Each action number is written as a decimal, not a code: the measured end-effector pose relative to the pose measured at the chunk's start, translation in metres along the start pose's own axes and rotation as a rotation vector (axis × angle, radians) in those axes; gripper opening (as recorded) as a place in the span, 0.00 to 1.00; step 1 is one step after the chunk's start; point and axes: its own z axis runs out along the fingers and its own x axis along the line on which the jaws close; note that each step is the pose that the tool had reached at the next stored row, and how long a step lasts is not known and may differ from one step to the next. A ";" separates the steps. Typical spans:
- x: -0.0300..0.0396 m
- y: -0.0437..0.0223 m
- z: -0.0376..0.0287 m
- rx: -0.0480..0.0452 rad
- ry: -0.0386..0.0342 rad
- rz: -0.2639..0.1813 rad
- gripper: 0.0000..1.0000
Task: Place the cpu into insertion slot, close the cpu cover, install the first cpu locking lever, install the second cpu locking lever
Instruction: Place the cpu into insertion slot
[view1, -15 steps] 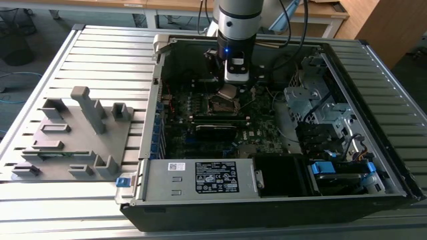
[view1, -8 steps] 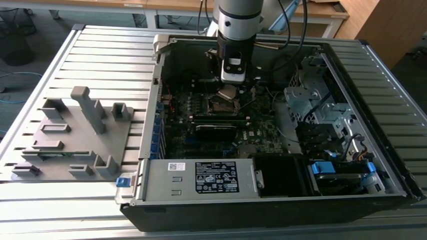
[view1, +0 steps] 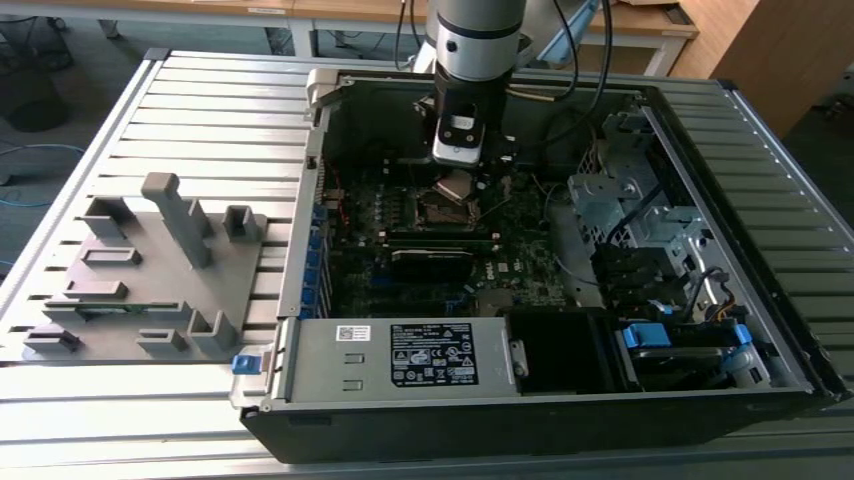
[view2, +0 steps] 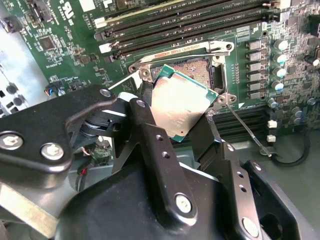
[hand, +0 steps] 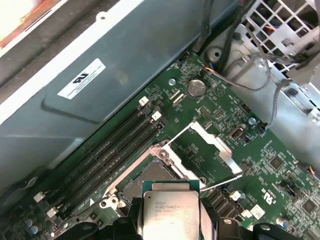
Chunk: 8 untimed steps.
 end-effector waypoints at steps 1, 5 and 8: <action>0.0000 0.0000 0.0000 0.0000 -0.0001 0.000 0.54; 0.0000 0.0000 0.0000 0.0000 -0.0001 0.001 0.54; 0.0000 0.0000 0.0000 0.0000 -0.0002 0.001 0.54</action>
